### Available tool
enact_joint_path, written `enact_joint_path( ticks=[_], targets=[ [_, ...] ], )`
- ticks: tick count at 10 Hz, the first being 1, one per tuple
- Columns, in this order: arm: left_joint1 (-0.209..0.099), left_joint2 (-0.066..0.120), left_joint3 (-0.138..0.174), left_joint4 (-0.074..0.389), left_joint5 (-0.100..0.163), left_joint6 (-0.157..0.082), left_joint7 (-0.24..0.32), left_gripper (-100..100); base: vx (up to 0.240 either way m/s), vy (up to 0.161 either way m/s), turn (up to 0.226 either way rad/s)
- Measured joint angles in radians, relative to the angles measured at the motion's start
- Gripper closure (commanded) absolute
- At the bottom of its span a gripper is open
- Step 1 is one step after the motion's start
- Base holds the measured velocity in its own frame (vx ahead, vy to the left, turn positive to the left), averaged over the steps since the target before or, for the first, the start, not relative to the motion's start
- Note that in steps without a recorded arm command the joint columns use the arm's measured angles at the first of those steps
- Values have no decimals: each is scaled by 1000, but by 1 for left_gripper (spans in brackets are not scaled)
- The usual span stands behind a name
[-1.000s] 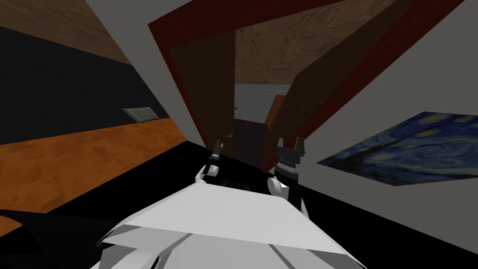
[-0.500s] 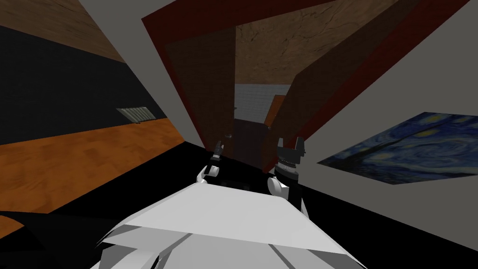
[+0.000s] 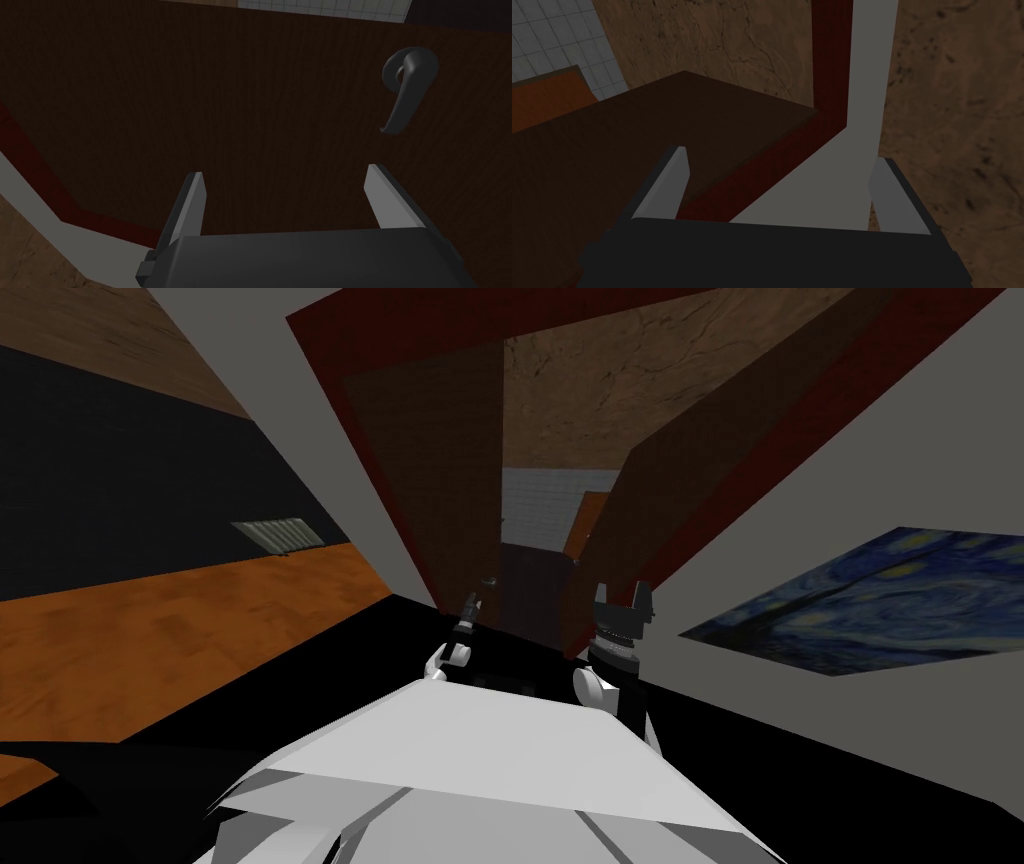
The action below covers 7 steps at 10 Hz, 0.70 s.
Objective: Push the door open
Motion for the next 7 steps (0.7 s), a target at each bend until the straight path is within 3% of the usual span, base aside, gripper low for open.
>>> enact_joint_path(
  ticks=[7],
  targets=[
    [-70, 9, -16, 185, 10, -47, -13, -100, 49, 49, -41]
  ],
)
